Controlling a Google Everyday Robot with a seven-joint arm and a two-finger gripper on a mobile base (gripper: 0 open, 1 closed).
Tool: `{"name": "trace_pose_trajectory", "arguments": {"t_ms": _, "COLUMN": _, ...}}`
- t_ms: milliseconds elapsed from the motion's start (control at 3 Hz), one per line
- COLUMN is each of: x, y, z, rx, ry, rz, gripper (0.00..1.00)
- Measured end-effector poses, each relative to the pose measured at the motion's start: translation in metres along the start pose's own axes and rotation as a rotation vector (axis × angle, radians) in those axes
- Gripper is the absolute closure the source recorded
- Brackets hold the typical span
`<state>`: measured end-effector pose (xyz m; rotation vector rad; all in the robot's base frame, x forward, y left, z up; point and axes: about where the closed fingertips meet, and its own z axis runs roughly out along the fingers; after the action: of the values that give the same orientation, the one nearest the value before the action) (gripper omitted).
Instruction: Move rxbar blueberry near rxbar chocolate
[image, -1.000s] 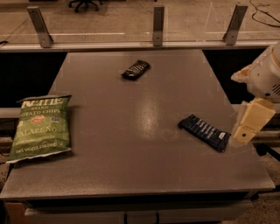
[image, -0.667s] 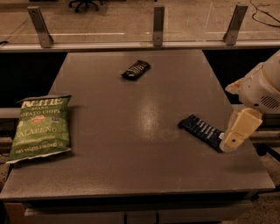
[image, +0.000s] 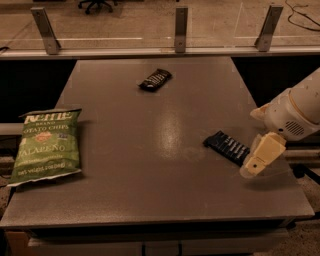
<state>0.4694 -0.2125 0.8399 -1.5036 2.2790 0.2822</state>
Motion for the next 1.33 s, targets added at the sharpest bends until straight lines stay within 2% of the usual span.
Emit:
{"name": "trace_pose_trajectory", "arguments": {"t_ms": 333, "x": 0.0003, "y": 0.0027, "z": 0.0094, "rx": -0.01, "ry": -0.029, "rz": 0.014, "gripper": 0.18}}
{"name": "trace_pose_trajectory", "arguments": {"t_ms": 1333, "x": -0.0009, "y": 0.0078, "z": 0.0139, "rx": -0.023, "ry": -0.053, "rz": 0.037, "gripper": 0.9}}
